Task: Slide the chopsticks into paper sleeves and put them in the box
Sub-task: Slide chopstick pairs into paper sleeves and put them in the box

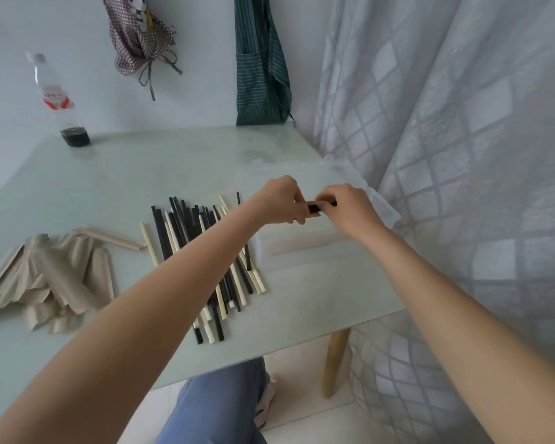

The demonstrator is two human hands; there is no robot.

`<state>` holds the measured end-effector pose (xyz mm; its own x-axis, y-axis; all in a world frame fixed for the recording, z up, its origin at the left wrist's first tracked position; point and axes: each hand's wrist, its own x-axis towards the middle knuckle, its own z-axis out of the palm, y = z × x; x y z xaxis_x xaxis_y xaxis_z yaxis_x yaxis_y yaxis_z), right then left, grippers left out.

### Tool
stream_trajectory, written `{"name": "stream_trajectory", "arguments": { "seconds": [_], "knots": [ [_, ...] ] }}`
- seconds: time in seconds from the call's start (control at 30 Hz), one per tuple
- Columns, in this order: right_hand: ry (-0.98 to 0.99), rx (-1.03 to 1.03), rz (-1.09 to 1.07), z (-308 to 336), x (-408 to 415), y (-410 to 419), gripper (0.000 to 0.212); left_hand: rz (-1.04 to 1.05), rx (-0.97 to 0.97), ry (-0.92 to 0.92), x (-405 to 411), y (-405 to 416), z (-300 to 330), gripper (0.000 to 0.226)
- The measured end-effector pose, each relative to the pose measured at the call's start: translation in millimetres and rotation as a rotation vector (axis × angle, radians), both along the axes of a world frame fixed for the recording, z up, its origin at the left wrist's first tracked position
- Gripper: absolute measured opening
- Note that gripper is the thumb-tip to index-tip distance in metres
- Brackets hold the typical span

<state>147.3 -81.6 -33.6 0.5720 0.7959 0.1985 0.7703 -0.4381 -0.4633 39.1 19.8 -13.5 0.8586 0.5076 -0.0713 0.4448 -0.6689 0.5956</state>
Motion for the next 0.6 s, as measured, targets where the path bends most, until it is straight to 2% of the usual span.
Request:
{"name": "stream_trajectory", "arguments": {
  "seconds": [0.17, 0.27, 0.43, 0.5, 0.6],
  "knots": [
    [0.095, -0.322, -0.009, -9, 25, 1, 0.026, -0.055, 0.006, 0.148, 31, 0, -25, 0.019],
    [0.117, -0.329, -0.024, -12, 33, 5, 0.024, -0.042, -0.005, 0.178, 39, 1, -37, 0.026],
    [0.125, -0.439, -0.001, -12, 30, 12, 0.02, -0.032, 0.001, 0.174, 42, 1, -42, 0.025],
    [0.13, -0.465, 0.005, -12, 26, 14, 0.023, -0.022, -0.011, 0.15, 36, 3, -39, 0.027],
    [0.136, -0.438, 0.001, -8, 17, 15, 0.041, 0.016, -0.021, 0.031, 15, 8, -29, 0.024]
  ]
}}
